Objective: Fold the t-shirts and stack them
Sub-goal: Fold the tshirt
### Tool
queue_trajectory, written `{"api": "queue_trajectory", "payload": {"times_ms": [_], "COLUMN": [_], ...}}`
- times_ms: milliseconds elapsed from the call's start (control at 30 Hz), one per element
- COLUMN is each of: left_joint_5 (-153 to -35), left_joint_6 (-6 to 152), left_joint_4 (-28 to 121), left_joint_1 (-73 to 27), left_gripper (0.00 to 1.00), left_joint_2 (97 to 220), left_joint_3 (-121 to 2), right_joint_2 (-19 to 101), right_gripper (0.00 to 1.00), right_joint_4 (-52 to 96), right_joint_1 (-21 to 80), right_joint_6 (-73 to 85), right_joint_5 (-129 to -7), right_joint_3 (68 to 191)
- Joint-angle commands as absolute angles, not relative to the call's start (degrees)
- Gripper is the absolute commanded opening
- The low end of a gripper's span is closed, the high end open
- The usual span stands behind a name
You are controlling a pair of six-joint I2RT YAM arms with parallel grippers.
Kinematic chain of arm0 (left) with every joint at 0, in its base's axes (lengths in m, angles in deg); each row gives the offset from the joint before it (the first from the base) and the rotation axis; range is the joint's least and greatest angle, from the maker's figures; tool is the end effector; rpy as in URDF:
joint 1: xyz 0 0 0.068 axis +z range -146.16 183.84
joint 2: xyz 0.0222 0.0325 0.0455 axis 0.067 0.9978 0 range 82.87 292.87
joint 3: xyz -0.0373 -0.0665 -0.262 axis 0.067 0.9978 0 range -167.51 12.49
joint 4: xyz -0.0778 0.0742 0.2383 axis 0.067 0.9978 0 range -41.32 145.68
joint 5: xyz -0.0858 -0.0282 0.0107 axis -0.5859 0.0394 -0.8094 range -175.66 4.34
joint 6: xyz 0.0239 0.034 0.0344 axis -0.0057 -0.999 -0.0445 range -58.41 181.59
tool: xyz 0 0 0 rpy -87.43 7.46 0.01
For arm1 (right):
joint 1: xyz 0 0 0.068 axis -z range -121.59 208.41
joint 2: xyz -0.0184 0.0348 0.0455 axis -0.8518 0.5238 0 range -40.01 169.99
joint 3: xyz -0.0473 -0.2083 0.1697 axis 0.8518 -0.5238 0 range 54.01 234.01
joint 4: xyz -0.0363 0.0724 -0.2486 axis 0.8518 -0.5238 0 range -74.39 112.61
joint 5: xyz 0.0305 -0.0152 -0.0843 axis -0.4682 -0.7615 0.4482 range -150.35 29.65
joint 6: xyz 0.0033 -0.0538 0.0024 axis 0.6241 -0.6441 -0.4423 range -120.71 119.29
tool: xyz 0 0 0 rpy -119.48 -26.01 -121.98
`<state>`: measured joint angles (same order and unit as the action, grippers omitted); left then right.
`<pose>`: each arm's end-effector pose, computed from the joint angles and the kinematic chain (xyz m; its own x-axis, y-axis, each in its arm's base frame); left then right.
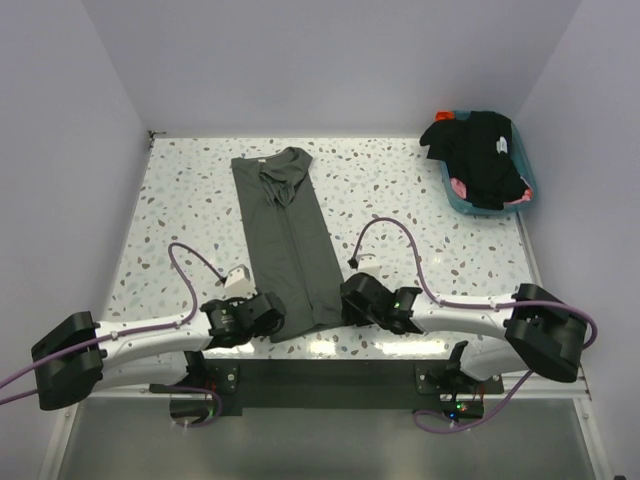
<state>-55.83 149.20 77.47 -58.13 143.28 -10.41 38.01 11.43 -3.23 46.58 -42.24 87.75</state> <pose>0.0920 -0.1352 0.1454 -0.6891 -0.5500 -0.4718 -0.4020 0.8319 -0.3826 0.1255 0.2091 0.1548 -0.8185 -0.0460 -0.5727 -0.2231 0.9440 0.2430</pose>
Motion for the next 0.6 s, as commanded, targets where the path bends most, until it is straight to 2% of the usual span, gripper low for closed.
{"api": "queue_trajectory", "payload": {"times_ms": [0, 100, 133, 233, 400, 567], "left_joint_5": [-59.4, -59.6, -59.6, -60.9, -64.7, -67.5], "left_joint_6": [148.3, 147.9, 147.8, 147.8, 147.5, 148.1], "left_joint_4": [80.0, 82.7, 84.3, 86.7, 86.9, 87.1], "left_joint_1": [-58.6, -58.6, -58.6, -58.5, -58.5, -58.6], "left_gripper": [0.29, 0.41, 0.51, 0.64, 0.65, 0.56], "left_joint_2": [142.0, 140.0, 139.7, 138.6, 139.4, 140.6], "left_joint_3": [-7.8, -8.2, -8.5, -9.4, -9.0, -9.0], "right_joint_2": [35.7, 34.4, 34.3, 35.0, 36.5, 36.8], "right_gripper": [0.51, 0.53, 0.53, 0.52, 0.52, 0.49], "right_joint_4": [6.2, 6.1, 6.3, 7.7, 9.0, 8.7], "right_joint_1": [-3.3, -3.4, -3.4, -3.6, -3.8, -3.9], "right_joint_6": [47.2, 47.0, 46.9, 46.8, 47.2, 47.2], "right_joint_5": [-42.2, -43.4, -44.4, -46.6, -47.6, -48.2], "right_joint_3": [85.6, 85.3, 85.3, 85.3, 85.7, 86.0]}}
